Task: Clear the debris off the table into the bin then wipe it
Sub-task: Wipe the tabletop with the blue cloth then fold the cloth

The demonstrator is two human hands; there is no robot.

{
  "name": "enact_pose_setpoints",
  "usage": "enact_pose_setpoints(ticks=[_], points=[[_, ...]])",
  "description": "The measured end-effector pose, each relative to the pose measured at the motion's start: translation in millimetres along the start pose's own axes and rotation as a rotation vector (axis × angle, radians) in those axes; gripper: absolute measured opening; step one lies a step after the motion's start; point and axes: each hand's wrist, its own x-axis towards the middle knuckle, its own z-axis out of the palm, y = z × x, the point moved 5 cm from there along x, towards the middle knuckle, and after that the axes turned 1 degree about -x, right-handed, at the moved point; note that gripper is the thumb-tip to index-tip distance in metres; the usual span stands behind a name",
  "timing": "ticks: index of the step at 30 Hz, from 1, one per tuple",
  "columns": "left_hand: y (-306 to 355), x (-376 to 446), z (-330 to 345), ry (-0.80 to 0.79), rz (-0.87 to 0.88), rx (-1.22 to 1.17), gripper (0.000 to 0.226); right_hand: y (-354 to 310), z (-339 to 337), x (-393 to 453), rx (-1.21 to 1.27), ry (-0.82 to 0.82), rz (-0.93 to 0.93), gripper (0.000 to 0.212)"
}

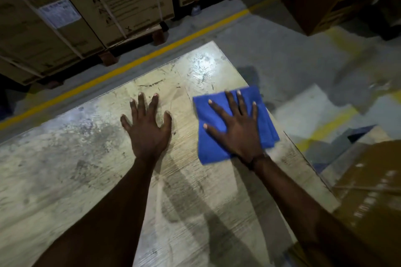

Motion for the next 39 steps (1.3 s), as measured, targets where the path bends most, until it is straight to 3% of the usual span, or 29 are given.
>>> enact_pose_setpoints(ticks=[3,5,11,13,18,22,31,39], points=[[1,-1,-1,0.004,0.007,-0.008,0.063,8,-4,-80,-0.021,-0.055,-0.005,0.077],[2,-2,-1,0.007,0.006,-0.010,0.063,11,-3,-88,-0.039,-0.058,-0.001,0.078],[2,-2,0,0.014,0.021,0.006,0.063,16,1,29,-0.019,-0.040,0.041,0.077],[1,-2,-1,0.017,0.021,0.005,0.063,18,1,32,-0.019,-0.054,0.038,0.076],[2,-2,-2,0.022,0.024,-0.007,0.063,42,-12,-98,-0.030,-0.009,0.040,0.075],[2,-4,-3,0.022,0.034,-0.013,0.062,72,-20,-172,-0.045,-0.075,0.102,0.078],[-2,-19,1,0.009,0.060,0.014,0.064,59,-9,-66,-0.058,0.002,0.096,0.076],[-5,-142,0,-0.025,0.081,0.028,0.064,76,-25,-234,-0.056,-0.074,0.085,0.078]])
